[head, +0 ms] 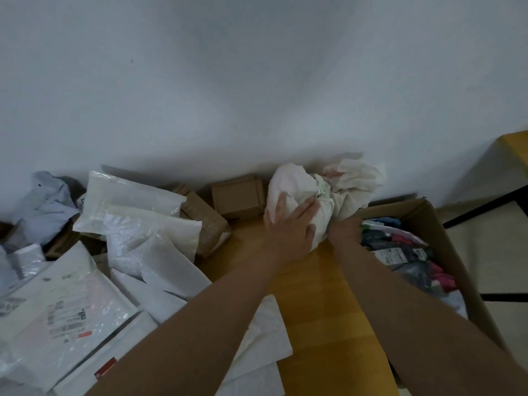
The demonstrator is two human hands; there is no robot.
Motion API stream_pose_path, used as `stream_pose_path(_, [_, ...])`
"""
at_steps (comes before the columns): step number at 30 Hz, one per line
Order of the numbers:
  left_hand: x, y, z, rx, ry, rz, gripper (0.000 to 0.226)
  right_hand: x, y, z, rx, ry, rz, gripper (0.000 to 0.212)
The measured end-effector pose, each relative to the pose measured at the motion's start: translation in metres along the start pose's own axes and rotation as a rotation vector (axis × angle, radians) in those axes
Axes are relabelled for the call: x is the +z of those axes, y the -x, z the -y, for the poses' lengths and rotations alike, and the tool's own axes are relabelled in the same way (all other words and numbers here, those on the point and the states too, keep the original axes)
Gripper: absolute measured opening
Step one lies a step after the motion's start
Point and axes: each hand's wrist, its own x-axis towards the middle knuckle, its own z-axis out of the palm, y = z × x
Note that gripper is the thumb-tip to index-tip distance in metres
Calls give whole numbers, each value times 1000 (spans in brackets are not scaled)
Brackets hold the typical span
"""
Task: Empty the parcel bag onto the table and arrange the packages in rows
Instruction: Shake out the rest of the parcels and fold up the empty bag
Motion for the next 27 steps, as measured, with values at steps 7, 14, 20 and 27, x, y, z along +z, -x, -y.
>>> stream_pose_path(7, [0,-6,-21,-256,451,-353,72,-30,72,-18,-581,-84,-108,79])
stream_pose_path(14, [-14,2,-11,-731,632,-382,58,-23,91,-24,-668,19,87,85])
stream_pose_path(20, [-12,7,0,-838,912,-60,98,-30,70,1,-982,299,-244,85])
stream_pose_path(27, [7,7,5,-749,1126,59,123,-50,10,88,-505,1034,159,109])
